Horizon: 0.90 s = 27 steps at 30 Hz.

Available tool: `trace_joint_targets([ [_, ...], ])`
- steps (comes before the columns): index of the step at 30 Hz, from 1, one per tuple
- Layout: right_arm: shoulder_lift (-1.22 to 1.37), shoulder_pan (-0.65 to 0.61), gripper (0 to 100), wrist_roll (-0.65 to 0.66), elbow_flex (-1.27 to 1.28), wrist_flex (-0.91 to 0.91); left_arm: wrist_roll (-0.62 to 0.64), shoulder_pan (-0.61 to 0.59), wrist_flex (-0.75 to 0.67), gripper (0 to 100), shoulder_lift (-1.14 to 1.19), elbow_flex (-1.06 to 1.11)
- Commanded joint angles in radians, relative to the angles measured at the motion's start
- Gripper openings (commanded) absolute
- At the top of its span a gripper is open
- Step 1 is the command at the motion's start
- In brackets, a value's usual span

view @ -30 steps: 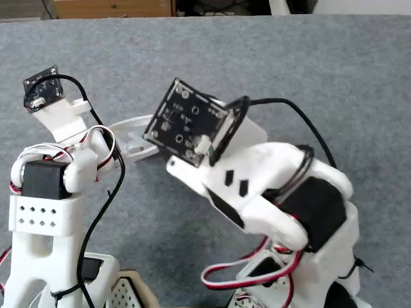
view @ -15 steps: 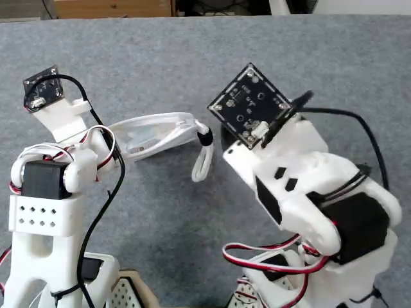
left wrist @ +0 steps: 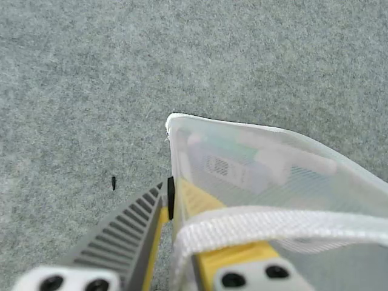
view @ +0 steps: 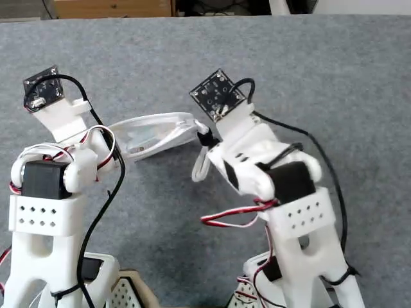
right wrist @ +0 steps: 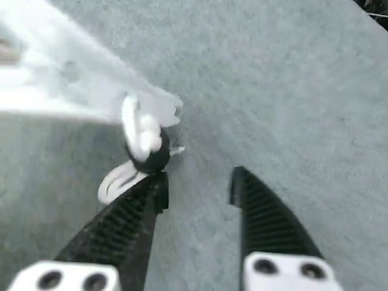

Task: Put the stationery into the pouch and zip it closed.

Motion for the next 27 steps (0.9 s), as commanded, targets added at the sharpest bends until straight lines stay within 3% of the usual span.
trace_joint_targets([
  [1,-0.012,0.005,24.2,-0.046,0.018,-0.1,0.006,-0.008,-0.009,3,0.015,0.018],
  [11,-0.018,-0.121,24.1,-0.049,-0.002,-0.052,0.006,-0.008,-0.009,3,0.015,0.019],
  [22,-0.018,-0.124,24.1,-0.051,-0.108,0.092,0.006,-0.008,-0.009,3,0.015,0.019],
  [27,-0.018,-0.123,24.5,-0.152,-0.226,0.184,0.006,-0.008,-0.011,3,0.015,0.019],
])
